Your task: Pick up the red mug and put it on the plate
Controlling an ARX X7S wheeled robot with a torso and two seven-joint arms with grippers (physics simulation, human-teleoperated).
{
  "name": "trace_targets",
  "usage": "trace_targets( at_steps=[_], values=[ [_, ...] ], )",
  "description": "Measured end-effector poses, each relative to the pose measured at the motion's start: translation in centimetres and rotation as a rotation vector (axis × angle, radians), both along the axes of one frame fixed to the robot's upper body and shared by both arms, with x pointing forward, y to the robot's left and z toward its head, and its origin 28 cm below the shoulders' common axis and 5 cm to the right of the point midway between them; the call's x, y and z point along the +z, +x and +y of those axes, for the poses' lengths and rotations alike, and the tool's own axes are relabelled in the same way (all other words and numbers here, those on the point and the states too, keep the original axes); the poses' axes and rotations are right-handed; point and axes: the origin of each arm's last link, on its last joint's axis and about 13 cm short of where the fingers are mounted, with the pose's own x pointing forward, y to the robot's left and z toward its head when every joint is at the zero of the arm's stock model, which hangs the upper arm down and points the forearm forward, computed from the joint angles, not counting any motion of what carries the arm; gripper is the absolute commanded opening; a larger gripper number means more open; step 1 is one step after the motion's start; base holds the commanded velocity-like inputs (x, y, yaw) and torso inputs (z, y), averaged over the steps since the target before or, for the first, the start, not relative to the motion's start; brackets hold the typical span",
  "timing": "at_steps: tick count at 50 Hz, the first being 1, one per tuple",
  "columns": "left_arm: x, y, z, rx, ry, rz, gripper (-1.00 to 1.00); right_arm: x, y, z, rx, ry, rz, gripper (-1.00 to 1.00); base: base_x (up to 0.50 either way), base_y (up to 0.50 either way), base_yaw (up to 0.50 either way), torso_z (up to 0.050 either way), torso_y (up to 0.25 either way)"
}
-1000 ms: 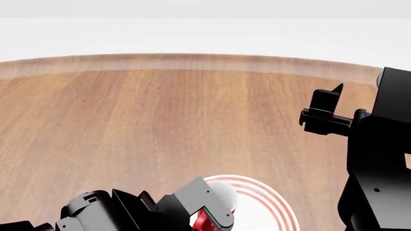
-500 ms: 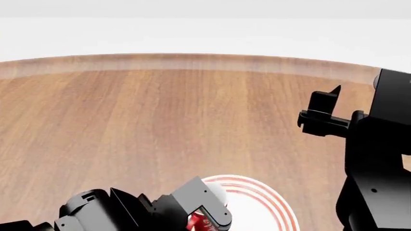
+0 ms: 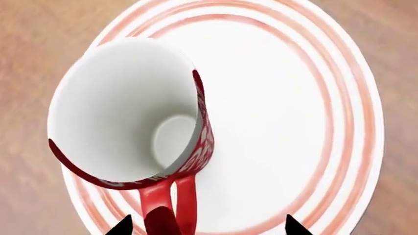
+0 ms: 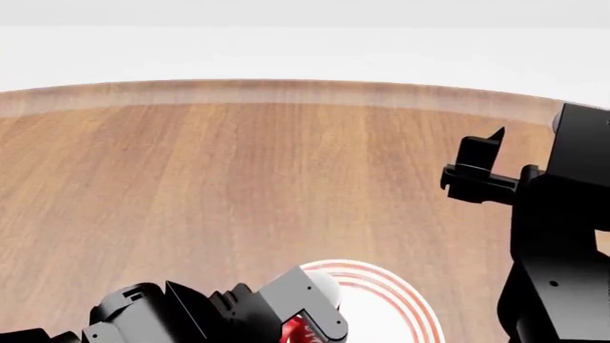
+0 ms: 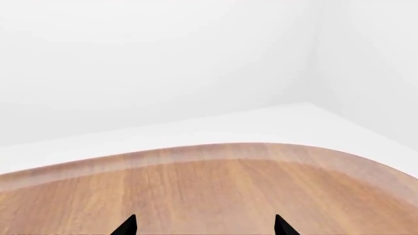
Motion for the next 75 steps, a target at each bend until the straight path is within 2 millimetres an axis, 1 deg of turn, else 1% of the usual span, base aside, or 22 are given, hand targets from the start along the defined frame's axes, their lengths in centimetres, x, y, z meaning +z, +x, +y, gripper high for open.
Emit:
trace_targets(
  at_steps=[14,22,27,34,41,46,51,56,63,66,75],
  values=[
    [0.1,0.0,-0.1,-0.017,0.005,-0.016,1.00,-0.3,0.1,0.1,0.002,-0.001,0.006,1.00,0.00,0.00,0.00,0.000,0.000],
    [0.7,-0.9,0.1,-0.032,0.024,-0.041,1.00,-0.4,0.2,0.1,0.001,0.000,0.009,1.00,0.00,0.00,0.00,0.000,0.000],
    [1.3,-2.0,0.4,-0.049,0.036,-0.063,1.00,-0.4,0.2,0.1,0.002,0.000,0.009,1.00,0.00,0.00,0.00,0.000,0.000],
    [2.6,-3.8,1.1,-0.065,0.031,-0.098,1.00,-0.5,0.2,0.2,0.002,0.000,0.010,1.00,0.00,0.00,0.00,0.000,0.000],
    [4.6,-6.0,2.2,-0.088,-0.002,-0.133,1.00,-0.5,0.2,0.3,0.004,-0.001,0.012,1.00,0.00,0.00,0.00,0.000,0.000],
    [6.1,-7.1,3.3,-0.103,-0.064,-0.166,1.00,-0.4,0.2,0.3,0.006,-0.002,0.012,1.00,0.00,0.00,0.00,0.000,0.000],
    [7.8,-7.7,4.5,-0.099,-0.155,-0.203,1.00,-0.3,0.3,0.4,0.009,-0.004,0.011,1.00,0.00,0.00,0.00,0.000,0.000],
    [9.5,-7.2,5.5,-0.037,-0.240,-0.268,1.00,-0.1,0.4,0.6,0.017,-0.008,0.008,1.00,0.00,0.00,0.00,0.000,0.000],
    [11.5,-5.9,6.1,0.104,-0.366,-0.405,1.00,0.3,0.4,0.9,0.029,-0.017,-0.001,1.00,0.00,0.00,0.00,0.000,0.000],
    [12.4,-5.0,6.1,0.198,-0.440,-0.503,1.00,0.6,0.4,1.0,0.036,-0.020,-0.008,1.00,0.00,0.00,0.00,0.000,0.000],
    [14.6,-2.8,6.5,0.462,-0.473,-0.780,1.00,1.8,0.2,1.8,0.086,-0.055,-0.073,1.00,0.00,0.00,0.00,0.000,0.000]
  ],
)
